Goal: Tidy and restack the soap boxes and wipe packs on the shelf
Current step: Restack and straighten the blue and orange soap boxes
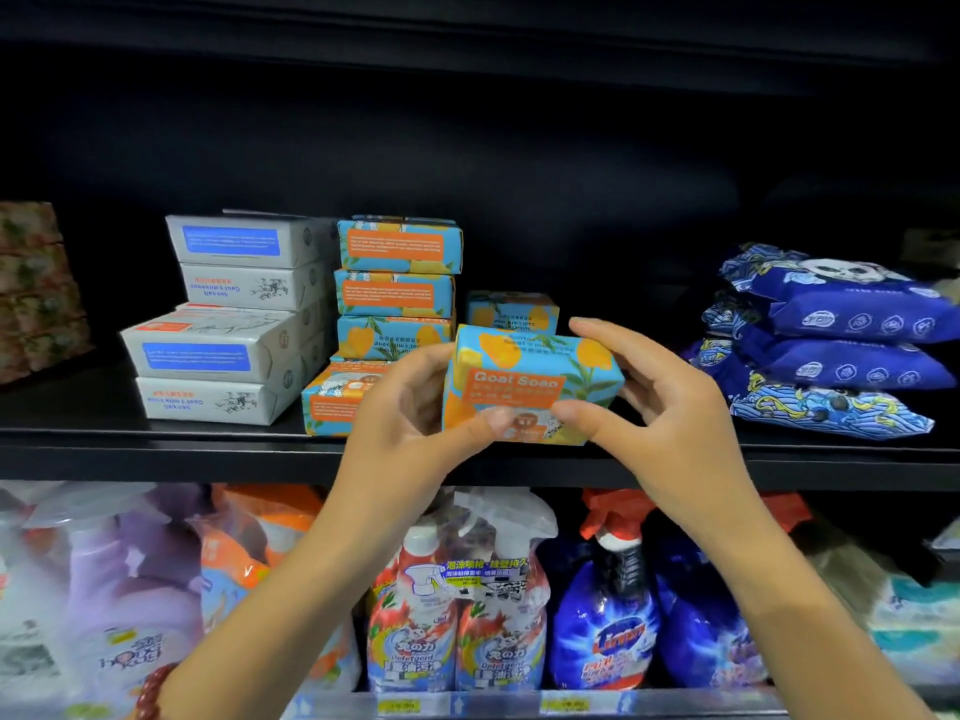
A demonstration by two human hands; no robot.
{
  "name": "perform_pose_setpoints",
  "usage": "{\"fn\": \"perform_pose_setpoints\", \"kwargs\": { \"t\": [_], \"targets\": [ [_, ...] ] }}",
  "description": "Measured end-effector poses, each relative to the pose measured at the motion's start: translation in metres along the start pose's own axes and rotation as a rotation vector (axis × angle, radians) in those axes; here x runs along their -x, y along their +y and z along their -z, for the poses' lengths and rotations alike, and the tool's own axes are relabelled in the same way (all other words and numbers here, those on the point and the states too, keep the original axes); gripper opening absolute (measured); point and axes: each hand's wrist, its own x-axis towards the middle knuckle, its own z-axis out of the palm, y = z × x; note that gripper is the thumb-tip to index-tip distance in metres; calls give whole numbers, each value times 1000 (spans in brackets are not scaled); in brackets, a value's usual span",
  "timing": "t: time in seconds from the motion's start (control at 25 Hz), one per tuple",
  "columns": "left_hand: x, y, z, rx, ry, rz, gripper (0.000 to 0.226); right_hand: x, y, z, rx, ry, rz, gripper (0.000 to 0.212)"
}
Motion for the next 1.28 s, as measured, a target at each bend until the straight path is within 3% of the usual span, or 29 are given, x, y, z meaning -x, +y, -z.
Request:
{"fn": "perform_pose_setpoints", "kwargs": {
  "t": [0.2,0.36,0.44,0.52,0.6,0.68,0.8,0.88,1.04,1.16,1.28],
  "targets": [
    [-2,4,4,-21,25,79,56,7,-5,-8,217,108,246,37],
    [-7,11,8,-85,-19,138,72,10,0,-9,342,101,446,30],
    [-7,11,8,-133,-5,96,73,10,4,-10,359,77,362,39],
    [-5,10,6,-155,19,29,70,11,7,-7,292,25,159,66],
    [-4,10,5,-215,15,-60,72,9,7,-2,111,-144,-26,85],
    [-4,11,3,-332,-4,-170,69,6,6,1,-113,-274,-98,75],
    [-4,9,-2,-492,-5,-329,65,2,0,5,-180,-214,-82,49],
    [-4,6,-2,-549,-10,-381,67,0,-2,7,-165,-145,-97,42],
    [-3,8,1,-408,-1,-194,81,4,-10,5,-139,7,-11,49],
    [-2,16,6,-162,5,3,71,7,-13,-5,-72,92,180,48],
    [-3,22,12,-174,44,58,64,8,-7,-18,62,90,345,47]
  ]
}}
